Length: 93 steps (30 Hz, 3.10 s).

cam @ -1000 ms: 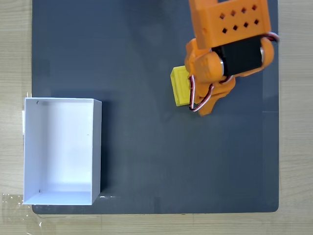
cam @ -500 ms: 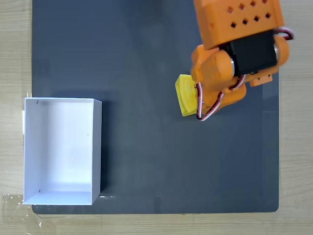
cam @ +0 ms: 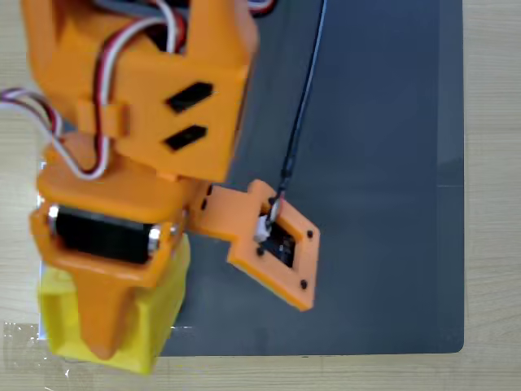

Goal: Grasp a yellow block and put it in the box

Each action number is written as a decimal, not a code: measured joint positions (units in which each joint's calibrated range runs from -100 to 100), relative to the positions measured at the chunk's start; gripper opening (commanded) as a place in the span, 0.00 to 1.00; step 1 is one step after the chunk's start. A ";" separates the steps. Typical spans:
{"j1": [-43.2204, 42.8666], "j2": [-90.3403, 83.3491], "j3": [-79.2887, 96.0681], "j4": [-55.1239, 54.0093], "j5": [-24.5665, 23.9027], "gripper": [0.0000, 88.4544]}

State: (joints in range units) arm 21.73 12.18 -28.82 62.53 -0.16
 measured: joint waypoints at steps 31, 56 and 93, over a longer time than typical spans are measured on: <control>10.26 21.49 -2.26 -1.90 0.16 0.22; 10.26 20.48 -5.15 -1.82 3.12 0.47; -13.59 -73.41 78.41 1.90 2.54 0.03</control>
State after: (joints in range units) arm 8.14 -61.23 49.59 64.43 2.38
